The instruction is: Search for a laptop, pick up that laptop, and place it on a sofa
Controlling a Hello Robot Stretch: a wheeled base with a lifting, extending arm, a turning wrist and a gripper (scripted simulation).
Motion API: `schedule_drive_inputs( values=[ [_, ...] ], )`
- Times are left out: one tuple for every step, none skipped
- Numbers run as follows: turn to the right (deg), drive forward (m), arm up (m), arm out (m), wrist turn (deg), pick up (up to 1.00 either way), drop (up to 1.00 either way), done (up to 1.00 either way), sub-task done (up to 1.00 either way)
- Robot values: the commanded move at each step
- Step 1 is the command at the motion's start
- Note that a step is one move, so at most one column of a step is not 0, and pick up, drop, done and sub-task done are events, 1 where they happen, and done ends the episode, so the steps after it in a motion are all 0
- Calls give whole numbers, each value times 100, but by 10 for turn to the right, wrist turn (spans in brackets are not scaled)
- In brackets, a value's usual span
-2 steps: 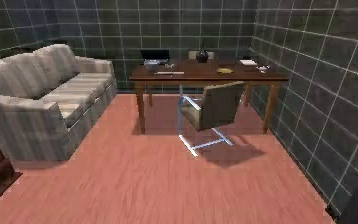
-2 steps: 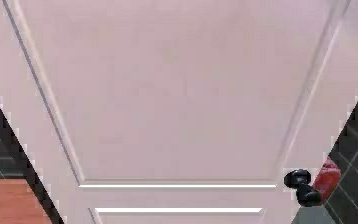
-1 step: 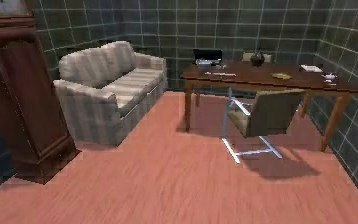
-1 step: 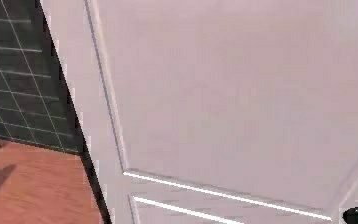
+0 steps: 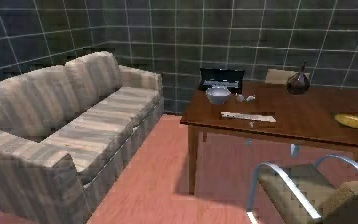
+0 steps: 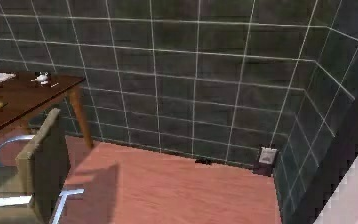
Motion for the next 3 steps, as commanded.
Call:
schedule_drive_inputs(
  values=[
    [-60, 0, 0, 0, 0, 0, 0, 0, 0],
    [0, 70, 0, 0, 0, 0, 0, 0, 0],
    [-450, 0, 0, 0, 0, 0, 0, 0, 0]
  ],
)
